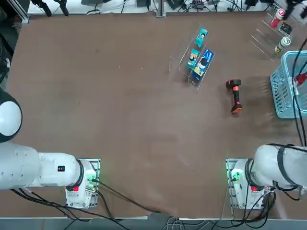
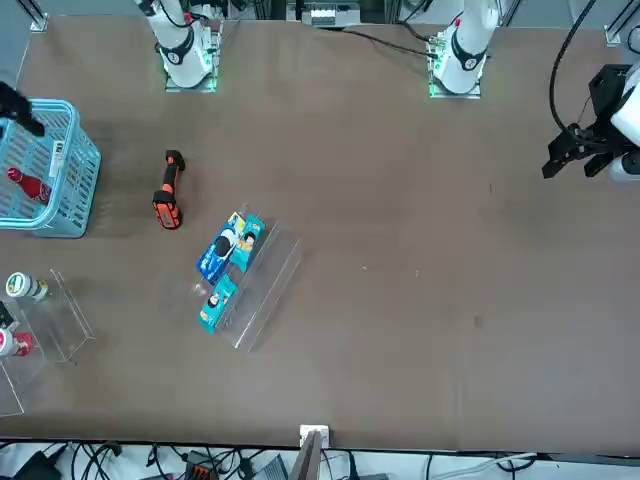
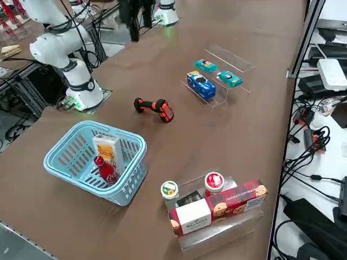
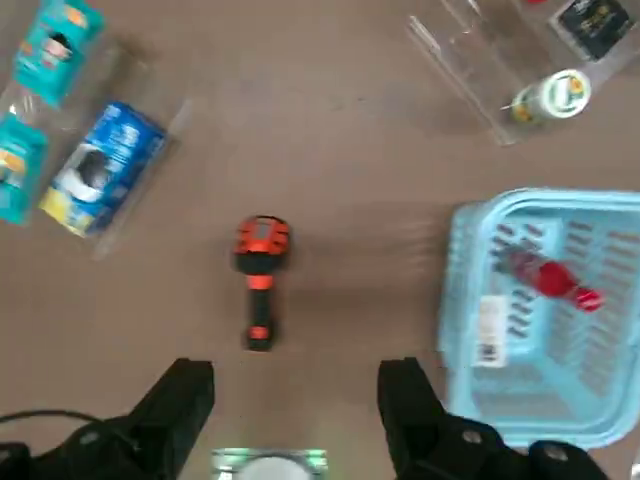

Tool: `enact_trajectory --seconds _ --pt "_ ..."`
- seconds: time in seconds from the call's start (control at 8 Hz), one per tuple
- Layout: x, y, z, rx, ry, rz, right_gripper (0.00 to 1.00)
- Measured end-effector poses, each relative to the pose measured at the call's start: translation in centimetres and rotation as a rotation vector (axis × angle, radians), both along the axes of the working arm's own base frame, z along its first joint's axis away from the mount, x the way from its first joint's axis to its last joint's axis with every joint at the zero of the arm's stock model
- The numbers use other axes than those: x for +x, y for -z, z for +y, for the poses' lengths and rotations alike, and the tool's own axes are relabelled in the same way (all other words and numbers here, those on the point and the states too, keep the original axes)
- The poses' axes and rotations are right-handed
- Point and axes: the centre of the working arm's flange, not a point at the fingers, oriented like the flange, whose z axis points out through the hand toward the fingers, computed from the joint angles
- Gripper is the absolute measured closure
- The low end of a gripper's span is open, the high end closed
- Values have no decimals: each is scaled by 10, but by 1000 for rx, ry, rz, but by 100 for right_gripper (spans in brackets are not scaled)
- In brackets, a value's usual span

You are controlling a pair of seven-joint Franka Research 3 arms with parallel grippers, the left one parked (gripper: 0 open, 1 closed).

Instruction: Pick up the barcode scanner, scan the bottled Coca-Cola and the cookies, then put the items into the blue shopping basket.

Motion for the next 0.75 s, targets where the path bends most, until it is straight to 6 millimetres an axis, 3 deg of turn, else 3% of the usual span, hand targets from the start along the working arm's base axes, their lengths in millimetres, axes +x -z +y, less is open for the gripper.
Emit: enact_trajectory --seconds 0.12,0.25,0.5,0.75 --pt "0 -9 37 -9 48 -12 0" --pt "0 -11 55 -13 99 -15 0" --pt "11 5 66 -17 145 14 0" --pt "31 34 53 -12 169 44 0"
